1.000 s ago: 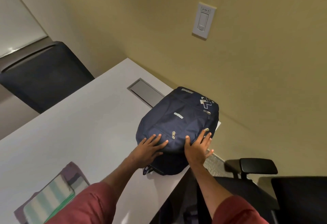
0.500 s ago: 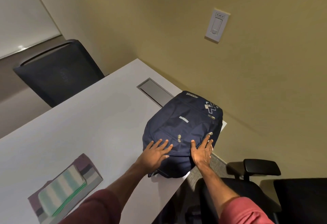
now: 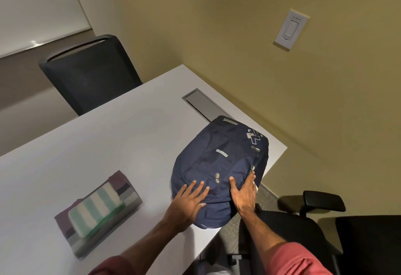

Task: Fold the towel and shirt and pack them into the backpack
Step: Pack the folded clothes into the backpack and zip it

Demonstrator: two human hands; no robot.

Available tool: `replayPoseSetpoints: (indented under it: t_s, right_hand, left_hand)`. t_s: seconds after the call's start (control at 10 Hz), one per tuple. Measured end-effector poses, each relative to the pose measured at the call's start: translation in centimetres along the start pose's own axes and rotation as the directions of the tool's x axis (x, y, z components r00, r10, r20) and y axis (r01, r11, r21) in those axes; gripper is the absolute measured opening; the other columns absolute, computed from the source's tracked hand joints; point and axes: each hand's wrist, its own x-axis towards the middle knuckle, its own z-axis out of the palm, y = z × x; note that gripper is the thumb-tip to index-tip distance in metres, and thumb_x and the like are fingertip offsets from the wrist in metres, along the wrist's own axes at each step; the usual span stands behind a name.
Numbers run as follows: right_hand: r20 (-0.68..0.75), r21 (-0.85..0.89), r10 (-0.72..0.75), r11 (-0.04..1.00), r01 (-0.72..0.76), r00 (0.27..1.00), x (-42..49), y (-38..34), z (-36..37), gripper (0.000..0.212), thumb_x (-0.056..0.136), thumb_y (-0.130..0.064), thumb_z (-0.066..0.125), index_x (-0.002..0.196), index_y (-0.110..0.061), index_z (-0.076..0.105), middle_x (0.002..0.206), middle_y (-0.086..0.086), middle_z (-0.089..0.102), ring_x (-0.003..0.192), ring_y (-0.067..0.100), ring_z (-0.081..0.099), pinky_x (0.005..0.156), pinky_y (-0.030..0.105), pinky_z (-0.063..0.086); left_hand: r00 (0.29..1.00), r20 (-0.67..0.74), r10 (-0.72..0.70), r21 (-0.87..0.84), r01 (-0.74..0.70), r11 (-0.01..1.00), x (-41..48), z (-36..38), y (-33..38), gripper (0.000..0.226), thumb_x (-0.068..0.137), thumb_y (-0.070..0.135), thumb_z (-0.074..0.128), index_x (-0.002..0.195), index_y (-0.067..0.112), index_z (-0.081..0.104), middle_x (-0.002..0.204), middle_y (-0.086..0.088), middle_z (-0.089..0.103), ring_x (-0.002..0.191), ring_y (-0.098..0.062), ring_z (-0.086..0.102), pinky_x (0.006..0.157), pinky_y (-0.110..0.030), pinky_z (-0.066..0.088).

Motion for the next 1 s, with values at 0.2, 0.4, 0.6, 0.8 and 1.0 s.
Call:
replayPoseSetpoints:
  t_s: [0.2,0.4,0.6,0.8,1.0]
  right_hand:
    - [0.031,-0.019,-0.013,1.000,0.013,0.999,-3.7,-1.5,3.2,0.102,0.103,-0.063,0.055,0.172,-0.020,-0.007,0.180,0.005,0.003,0.164,0.038,0.012,0.130,0.058,0.024]
    - [0.080,-0.046,-0.082,0.995,0.086,0.993,-6.2,-2.6,5.7,0.091,0.108,-0.054,0.050,0.172,-0.017,-0.003,0.180,0.005,0.006,0.164,0.035,0.013,0.129,0.061,0.023]
    - [0.128,-0.058,-0.093,0.993,0.101,0.987,-6.2,-4.0,6.9,0.078,0.108,-0.045,0.049,0.168,-0.020,0.007,0.177,0.007,0.019,0.159,0.041,0.024,0.124,0.070,0.026]
    - [0.218,-0.122,-0.134,0.979,0.163,0.967,-3.7,-4.0,6.0,0.078,0.110,-0.038,0.049,0.169,-0.014,0.005,0.177,0.011,0.017,0.159,0.042,0.024,0.126,0.065,0.026]
    - [0.296,-0.186,-0.111,0.968,0.171,0.949,-2.3,-4.1,5.7,0.081,0.114,-0.039,0.040,0.170,-0.015,-0.012,0.180,0.009,-0.007,0.164,0.039,0.004,0.130,0.063,0.013]
  left_hand:
    - [1.000,0.023,-0.019,-0.043,0.020,0.999,-4.5,1.1,-2.0,0.084,0.098,0.065,-0.024,0.172,0.034,0.002,0.179,0.006,-0.001,0.165,-0.025,-0.002,0.133,-0.051,0.017]
    - [0.992,0.094,-0.085,-0.021,0.087,0.996,-9.4,0.7,-2.0,0.117,0.067,0.080,-0.043,0.170,0.033,-0.013,0.177,0.003,-0.023,0.163,-0.025,-0.019,0.130,-0.046,-0.001]
    - [0.978,0.174,-0.114,0.066,0.104,0.992,-10.8,2.1,-2.0,0.083,0.107,0.052,0.056,0.171,0.034,0.006,0.179,0.001,-0.016,0.165,-0.034,-0.012,0.133,-0.055,0.014]
    - [0.980,0.121,-0.158,-0.022,0.162,0.987,-10.4,1.5,0.2,0.075,0.114,0.049,0.043,0.172,0.032,-0.002,0.180,0.000,-0.010,0.166,-0.029,-0.007,0.132,-0.048,0.016]
    - [0.961,0.148,-0.232,-0.128,0.252,0.959,-9.2,0.9,1.0,0.068,0.115,0.053,0.027,0.170,0.039,-0.009,0.180,0.003,-0.009,0.167,-0.023,-0.004,0.134,-0.044,0.012]
